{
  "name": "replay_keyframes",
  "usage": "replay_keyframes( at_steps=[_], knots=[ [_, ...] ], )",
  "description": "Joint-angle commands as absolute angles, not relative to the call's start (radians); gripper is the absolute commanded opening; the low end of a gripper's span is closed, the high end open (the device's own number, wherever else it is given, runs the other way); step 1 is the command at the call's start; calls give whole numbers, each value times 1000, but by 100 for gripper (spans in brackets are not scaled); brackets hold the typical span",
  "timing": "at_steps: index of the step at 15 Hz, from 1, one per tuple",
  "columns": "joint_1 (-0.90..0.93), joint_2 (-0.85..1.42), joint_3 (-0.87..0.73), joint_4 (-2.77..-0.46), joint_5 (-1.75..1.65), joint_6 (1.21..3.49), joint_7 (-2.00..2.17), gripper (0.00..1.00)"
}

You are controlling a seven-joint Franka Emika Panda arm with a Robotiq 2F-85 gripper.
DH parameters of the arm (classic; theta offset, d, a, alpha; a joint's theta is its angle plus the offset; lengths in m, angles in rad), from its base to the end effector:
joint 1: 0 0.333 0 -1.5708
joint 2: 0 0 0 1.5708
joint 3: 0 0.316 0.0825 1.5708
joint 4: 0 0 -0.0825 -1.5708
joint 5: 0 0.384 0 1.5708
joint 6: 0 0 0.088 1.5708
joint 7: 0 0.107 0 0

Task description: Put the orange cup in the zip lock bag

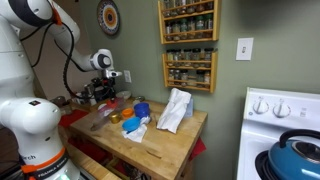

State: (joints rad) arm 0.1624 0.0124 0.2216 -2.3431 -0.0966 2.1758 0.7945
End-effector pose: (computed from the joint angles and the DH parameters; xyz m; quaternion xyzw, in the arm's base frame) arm 0.4501 0.1780 0.3142 0.9803 -0.1724 -0.0545 0.0794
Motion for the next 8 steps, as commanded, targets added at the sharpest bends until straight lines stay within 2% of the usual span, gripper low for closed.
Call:
replay_keyframes(
  at_steps=[1,8],
  knots=[
    [170,34,196,-2345,-181,2235,888,1],
    [187,75,192,-2335,-318,2176,977,1]
  ],
)
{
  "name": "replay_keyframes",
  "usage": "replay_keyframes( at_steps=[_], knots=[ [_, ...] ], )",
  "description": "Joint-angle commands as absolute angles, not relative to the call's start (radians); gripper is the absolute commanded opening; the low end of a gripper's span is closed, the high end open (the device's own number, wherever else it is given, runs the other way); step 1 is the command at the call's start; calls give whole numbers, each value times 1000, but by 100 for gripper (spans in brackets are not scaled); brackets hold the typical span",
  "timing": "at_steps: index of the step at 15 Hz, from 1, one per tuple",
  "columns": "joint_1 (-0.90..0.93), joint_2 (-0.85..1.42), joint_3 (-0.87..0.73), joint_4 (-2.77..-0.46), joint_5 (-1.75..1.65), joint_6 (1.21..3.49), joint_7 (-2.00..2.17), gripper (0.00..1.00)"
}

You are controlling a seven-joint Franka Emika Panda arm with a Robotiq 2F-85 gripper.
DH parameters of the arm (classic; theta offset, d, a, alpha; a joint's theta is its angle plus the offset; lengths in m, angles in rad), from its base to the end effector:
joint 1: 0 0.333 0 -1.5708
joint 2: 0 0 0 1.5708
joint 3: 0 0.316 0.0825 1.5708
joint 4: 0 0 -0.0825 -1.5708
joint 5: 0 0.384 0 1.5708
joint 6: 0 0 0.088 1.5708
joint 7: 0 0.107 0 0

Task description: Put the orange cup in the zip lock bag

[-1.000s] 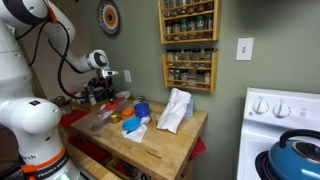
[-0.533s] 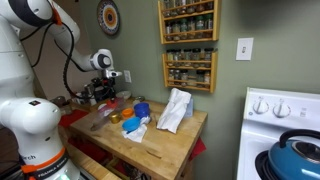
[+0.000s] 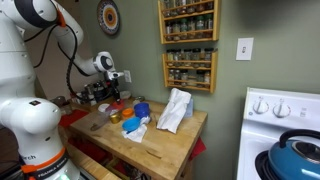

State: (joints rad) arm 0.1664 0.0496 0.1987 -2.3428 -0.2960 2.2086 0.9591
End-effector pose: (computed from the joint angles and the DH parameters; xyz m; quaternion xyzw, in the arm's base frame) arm 0.4593 0.1653 0.2996 0.9712 -0.1941 -0.0062 0.1381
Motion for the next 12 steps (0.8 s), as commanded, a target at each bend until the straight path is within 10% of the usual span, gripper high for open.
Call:
replay_keyframes(
  at_steps=[1,5,12],
  knots=[
    [191,82,192,-2333,-318,2169,975,1],
    [204,104,192,-2327,-300,2150,952,1],
    [207,93,183,-2319,-309,2137,955,65]
  ],
)
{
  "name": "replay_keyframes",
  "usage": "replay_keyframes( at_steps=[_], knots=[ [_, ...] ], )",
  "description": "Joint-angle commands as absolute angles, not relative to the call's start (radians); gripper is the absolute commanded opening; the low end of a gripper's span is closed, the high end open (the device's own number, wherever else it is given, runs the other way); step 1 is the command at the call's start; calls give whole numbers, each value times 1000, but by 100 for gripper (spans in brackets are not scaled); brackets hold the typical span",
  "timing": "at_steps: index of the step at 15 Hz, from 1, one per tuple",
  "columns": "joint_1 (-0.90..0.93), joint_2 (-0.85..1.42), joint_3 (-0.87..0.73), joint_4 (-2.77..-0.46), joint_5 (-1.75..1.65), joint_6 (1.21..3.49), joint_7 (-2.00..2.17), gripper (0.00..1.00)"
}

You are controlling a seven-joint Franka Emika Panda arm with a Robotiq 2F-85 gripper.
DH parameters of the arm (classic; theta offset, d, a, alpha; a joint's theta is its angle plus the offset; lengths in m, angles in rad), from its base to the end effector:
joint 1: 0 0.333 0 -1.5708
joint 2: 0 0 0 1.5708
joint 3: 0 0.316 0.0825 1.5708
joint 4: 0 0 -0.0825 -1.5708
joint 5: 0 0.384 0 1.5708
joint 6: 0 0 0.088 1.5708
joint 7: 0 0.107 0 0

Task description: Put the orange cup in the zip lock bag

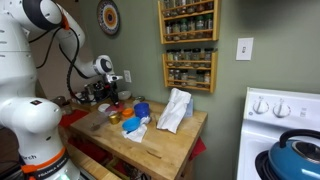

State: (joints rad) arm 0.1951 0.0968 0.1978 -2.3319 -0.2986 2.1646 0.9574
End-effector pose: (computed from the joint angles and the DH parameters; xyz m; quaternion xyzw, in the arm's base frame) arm 0.4519 0.1754 0.2786 0.9703 -0.1779 -0.0365 0.1598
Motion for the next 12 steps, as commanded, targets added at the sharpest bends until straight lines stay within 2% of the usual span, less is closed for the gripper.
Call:
replay_keyframes(
  at_steps=[1,4,5,12],
  knots=[
    [206,89,181,-2317,-310,2136,954,73],
    [202,74,177,-2315,-305,2130,939,96],
    [202,70,175,-2313,-306,2126,937,100],
    [187,44,162,-2307,-300,2131,887,100]
  ],
)
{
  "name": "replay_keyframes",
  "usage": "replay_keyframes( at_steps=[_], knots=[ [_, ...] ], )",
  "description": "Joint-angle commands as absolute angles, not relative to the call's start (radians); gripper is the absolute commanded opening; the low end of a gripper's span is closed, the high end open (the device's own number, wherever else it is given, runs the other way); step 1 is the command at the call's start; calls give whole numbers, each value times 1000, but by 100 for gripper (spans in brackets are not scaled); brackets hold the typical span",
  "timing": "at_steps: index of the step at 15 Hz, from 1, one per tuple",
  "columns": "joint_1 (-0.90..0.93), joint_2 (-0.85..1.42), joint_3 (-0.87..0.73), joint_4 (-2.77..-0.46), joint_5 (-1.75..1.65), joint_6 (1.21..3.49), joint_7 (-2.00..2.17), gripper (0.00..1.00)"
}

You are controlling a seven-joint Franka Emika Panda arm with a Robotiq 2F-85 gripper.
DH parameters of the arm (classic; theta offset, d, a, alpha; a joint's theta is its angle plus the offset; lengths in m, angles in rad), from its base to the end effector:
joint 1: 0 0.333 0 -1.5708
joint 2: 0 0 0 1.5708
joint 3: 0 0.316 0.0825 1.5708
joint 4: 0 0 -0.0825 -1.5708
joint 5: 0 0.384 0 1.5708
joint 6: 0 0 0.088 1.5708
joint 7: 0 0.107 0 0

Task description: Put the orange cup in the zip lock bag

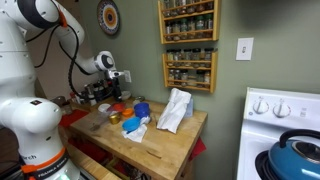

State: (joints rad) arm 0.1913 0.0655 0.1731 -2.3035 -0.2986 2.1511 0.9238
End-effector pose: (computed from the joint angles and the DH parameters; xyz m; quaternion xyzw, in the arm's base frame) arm 0.4660 0.1649 0.3037 0.9717 -0.1803 -0.0196 0.1513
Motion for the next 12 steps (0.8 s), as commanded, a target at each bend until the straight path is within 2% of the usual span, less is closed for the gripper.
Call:
replay_keyframes(
  at_steps=[1,12],
  knots=[
    [182,51,156,-2303,-311,2126,887,100],
    [146,52,116,-2325,-308,2066,670,100]
  ],
)
